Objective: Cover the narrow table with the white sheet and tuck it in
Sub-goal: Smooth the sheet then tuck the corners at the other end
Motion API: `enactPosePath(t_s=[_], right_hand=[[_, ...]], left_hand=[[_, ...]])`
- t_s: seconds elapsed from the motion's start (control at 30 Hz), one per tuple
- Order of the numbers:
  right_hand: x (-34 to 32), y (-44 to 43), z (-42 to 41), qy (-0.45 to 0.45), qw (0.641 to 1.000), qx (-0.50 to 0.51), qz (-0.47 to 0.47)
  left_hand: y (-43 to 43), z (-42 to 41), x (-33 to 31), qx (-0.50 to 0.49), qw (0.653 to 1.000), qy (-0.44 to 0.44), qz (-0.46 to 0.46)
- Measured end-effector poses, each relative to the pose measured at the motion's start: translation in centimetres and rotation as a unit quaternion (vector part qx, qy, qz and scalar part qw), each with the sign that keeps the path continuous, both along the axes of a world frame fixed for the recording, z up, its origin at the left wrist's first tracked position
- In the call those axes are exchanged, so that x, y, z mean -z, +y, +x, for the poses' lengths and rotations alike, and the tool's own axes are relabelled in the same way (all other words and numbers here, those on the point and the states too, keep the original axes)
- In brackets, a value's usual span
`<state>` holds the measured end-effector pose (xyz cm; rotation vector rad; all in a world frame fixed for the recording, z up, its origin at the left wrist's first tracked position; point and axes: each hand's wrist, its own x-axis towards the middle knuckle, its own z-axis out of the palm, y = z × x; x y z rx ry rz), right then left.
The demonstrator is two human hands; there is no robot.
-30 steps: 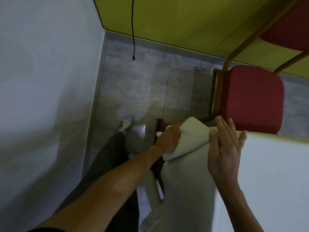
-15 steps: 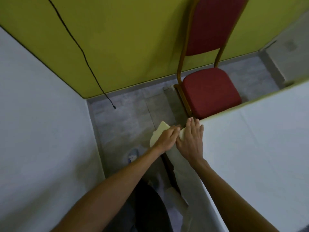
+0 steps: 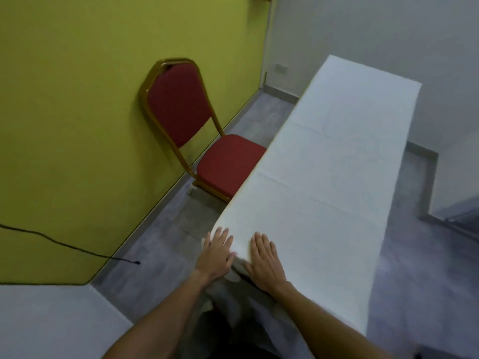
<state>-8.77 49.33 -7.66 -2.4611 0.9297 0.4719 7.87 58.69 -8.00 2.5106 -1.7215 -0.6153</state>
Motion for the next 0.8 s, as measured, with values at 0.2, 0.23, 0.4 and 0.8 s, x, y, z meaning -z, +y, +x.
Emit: enactPosePath(t_s=[0.2, 0.23, 0.4, 0.8], right_hand=[[0.2, -1.8, -5.2, 0.001, 0.997, 0.077, -0.022], [0.4, -2.1, -6.3, 0.003, 0.995, 0.090, -0.032], [1.3, -3.4, -11.6, 0.018, 0.982, 0.174, -0.072], [3.9, -5.0, -3.9, -0.023, 0.957, 0.252, -0.142]], left_hand=[[-3.8, -3.6, -0.7, 0.098, 0.994, -0.012, 0.048], [-4.4, -4.4, -0.7, 0.106, 0.993, -0.014, 0.050], [-8.1, -8.0, -0.9, 0.196, 0.980, -0.022, 0.030], [-12.6, -4.6, 2.2, 0.273, 0.961, -0.013, -0.032]])
